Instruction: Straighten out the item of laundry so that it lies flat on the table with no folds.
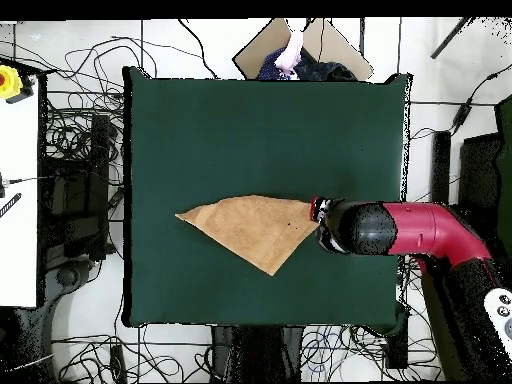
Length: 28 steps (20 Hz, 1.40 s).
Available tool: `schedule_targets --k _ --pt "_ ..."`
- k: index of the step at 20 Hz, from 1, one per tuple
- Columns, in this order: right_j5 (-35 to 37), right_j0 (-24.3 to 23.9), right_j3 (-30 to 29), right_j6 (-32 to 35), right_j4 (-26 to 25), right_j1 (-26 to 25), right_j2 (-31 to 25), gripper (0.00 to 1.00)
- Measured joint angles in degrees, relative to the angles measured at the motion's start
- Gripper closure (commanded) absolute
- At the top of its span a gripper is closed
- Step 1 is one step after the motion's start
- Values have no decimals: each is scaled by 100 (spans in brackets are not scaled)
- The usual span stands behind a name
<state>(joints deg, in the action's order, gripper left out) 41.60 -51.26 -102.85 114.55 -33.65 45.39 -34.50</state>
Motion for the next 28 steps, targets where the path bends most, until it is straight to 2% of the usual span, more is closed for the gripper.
schedule_targets --k 1,15,20,28 --pt "-1 -10 0 0 -1 98 -28 0" --pt "-1 -32 -17 0 -1 206 -55 0" --pt "-13 47 -248 0 9 384 -54 0" --pt "-546 876 -1007 0 15 901 -18 0"
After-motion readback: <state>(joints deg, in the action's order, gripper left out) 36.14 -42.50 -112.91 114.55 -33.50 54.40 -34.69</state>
